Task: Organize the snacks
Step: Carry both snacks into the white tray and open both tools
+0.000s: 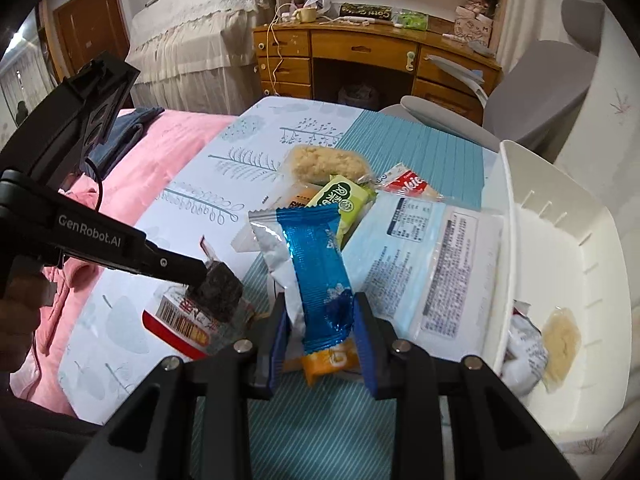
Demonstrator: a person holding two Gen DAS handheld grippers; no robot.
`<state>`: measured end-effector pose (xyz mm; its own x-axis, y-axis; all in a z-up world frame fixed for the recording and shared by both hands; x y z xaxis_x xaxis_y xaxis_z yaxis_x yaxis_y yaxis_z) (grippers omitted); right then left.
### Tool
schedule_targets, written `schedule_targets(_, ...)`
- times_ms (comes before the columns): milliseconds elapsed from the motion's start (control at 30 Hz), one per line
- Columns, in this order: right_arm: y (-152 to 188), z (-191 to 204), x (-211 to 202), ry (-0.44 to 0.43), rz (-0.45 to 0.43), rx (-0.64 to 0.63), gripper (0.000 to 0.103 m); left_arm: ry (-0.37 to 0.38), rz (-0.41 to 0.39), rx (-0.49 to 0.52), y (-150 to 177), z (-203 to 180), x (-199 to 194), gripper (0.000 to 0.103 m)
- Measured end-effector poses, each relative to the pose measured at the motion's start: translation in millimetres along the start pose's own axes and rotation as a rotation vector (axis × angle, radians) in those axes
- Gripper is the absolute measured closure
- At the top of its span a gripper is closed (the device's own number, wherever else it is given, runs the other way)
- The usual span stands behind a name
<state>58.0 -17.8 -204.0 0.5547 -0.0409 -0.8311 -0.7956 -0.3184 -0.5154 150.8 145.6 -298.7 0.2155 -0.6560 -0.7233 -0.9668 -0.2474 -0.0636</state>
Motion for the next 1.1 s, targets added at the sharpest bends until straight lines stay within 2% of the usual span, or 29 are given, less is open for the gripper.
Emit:
schedule_targets(200,8,-16,-22,-0.011,-0.022,0.037,0.072,0.015,-0.054,0.018,9,-25,-19,0.098)
schedule_targets(467,20,-47,-48,-0.004,-0.042,0.064,0.072,0.04,-0.136,0.083,20,-82,-40,0.098)
schedule_targets(800,35,-109,-68,0.047,-0.06,0.157,0.072,0.099,-0.173,0.168,21,-157,-34,0.098)
schedule_targets(1100,48,-169,-77,0.092,-0.076,0.245,0.072,0.144,-0.169,0.259,18,-225,-3,0.098)
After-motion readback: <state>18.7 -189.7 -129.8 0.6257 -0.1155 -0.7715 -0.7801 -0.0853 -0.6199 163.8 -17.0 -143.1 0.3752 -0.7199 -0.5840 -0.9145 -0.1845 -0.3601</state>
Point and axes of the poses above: each gripper's, at about its wrist camera, not at the fingertips, and x roughly the way its jaws point, z to its left, y to its underside, the point moved 5 cm from there along x, roughly the way its jaws point, and after that the axes turned 13 degrees about y, right-handed, at the moved point
